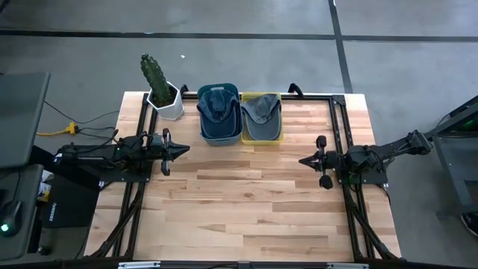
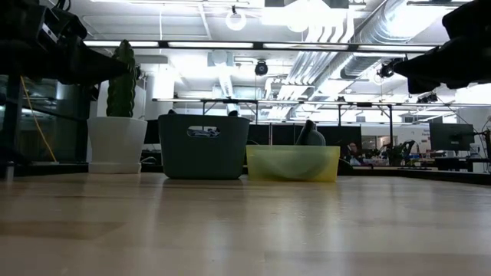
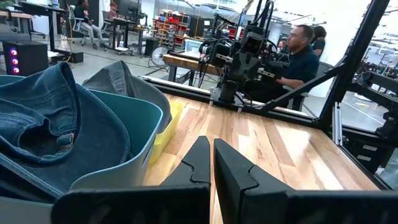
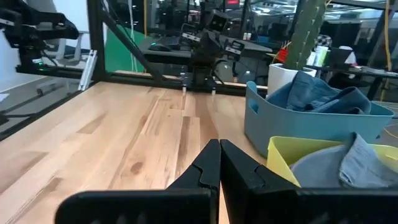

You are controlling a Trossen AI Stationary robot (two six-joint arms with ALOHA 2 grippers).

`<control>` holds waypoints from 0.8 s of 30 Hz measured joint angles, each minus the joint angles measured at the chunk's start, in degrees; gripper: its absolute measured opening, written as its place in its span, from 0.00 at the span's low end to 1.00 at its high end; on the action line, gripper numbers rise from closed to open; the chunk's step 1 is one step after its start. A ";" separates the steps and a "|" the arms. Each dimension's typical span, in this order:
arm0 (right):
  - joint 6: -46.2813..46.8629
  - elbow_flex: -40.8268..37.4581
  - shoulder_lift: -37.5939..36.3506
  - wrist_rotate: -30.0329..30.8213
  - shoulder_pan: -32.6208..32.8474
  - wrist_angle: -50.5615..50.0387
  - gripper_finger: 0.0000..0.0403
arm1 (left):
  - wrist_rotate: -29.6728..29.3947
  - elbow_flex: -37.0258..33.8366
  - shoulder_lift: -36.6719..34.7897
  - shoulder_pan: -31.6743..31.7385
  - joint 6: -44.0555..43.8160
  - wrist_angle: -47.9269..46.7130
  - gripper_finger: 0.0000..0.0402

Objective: Pick & Place hat
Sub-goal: Return to Home Position

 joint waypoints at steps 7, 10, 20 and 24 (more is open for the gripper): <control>0.09 0.00 0.00 -0.64 0.00 0.36 0.00 | 0.00 0.00 0.01 0.00 -0.02 0.00 0.00; 0.09 0.00 0.00 -0.64 0.00 0.41 0.00 | 0.00 0.00 0.00 0.00 0.00 0.00 0.00; 0.11 0.00 0.00 -0.64 0.00 0.64 0.00 | 0.00 0.00 0.01 0.00 -0.02 0.00 0.00; 0.11 0.00 0.00 -0.66 0.00 0.70 0.00 | 0.00 0.00 0.00 0.00 -0.01 0.00 0.00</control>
